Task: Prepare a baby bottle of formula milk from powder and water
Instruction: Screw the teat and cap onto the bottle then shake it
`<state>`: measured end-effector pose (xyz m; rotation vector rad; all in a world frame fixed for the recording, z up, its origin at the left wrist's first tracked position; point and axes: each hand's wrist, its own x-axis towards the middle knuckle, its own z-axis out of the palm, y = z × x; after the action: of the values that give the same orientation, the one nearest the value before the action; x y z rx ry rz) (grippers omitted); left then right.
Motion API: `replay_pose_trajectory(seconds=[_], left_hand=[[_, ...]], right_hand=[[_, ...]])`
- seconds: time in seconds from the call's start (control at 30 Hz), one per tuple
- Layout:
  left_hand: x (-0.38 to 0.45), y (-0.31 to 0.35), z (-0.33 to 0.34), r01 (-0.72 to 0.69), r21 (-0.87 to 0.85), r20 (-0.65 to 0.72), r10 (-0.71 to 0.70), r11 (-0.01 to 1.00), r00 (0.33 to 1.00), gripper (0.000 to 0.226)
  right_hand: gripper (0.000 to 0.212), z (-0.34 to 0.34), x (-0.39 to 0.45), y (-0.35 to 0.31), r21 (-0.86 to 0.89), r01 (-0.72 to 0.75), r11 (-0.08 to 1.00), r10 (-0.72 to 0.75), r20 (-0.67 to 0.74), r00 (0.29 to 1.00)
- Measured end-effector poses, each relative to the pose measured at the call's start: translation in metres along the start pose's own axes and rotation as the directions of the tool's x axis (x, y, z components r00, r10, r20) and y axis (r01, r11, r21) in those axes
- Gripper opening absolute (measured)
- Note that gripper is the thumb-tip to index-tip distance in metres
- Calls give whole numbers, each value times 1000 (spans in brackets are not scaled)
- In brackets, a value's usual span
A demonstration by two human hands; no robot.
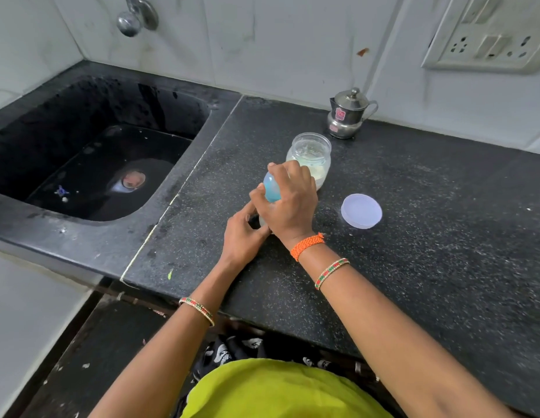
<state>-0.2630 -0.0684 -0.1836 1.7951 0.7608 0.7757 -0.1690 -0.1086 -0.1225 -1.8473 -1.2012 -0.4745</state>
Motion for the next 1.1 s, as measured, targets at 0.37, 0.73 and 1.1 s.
replay_pose_trajectory(seconds=[0.37,0.73,1.1], left_hand=[[-4,7,-3,-16,24,10,16,1000,1000,44],[-4,7,-11,-30,38,156,23,999,988,64],[25,-6,-13,171,-408,-162,-255,897,953,33]], right_hand=[[58,5,-26,8,-84,-41,996,50,107,993],[93,-8,-41,20,34,-86,996,73,289,954],[103,-94,63,25,944,-181,275,669,-53,741]])
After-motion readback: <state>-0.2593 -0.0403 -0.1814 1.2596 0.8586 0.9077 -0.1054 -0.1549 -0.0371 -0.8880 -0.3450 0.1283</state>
